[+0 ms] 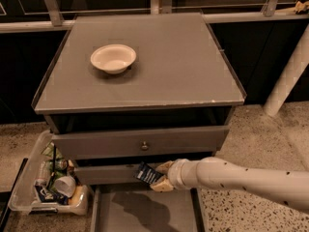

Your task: Place rxbar blueberry into bottom drawer

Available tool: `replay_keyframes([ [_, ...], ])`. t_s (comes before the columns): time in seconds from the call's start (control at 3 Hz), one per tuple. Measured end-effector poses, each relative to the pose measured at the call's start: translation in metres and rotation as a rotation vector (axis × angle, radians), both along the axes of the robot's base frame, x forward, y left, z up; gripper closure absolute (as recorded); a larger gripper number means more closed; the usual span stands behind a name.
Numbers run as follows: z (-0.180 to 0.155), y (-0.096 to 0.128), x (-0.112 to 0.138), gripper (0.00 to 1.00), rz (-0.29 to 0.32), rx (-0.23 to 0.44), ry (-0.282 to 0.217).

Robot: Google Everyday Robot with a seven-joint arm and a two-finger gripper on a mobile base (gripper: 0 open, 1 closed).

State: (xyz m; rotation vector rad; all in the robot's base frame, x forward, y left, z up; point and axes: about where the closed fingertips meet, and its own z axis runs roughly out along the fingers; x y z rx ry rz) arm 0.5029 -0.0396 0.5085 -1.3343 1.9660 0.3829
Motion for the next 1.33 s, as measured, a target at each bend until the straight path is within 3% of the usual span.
replay_keyframes([
  [0.33, -0.014, -0.002, -0.003, 1.0, 0.009, -0.03, 0.01],
  [0.67, -0.044, -0.022, 0.003, 1.0, 0.004, -0.032, -0.008],
  [1.0, -0.099, -0.044, 0.005, 1.0, -0.023, -0.008, -0.009],
  [1.33, -0.141, -0.052, 0.006, 1.0, -0.028, 0.024, -0.011],
])
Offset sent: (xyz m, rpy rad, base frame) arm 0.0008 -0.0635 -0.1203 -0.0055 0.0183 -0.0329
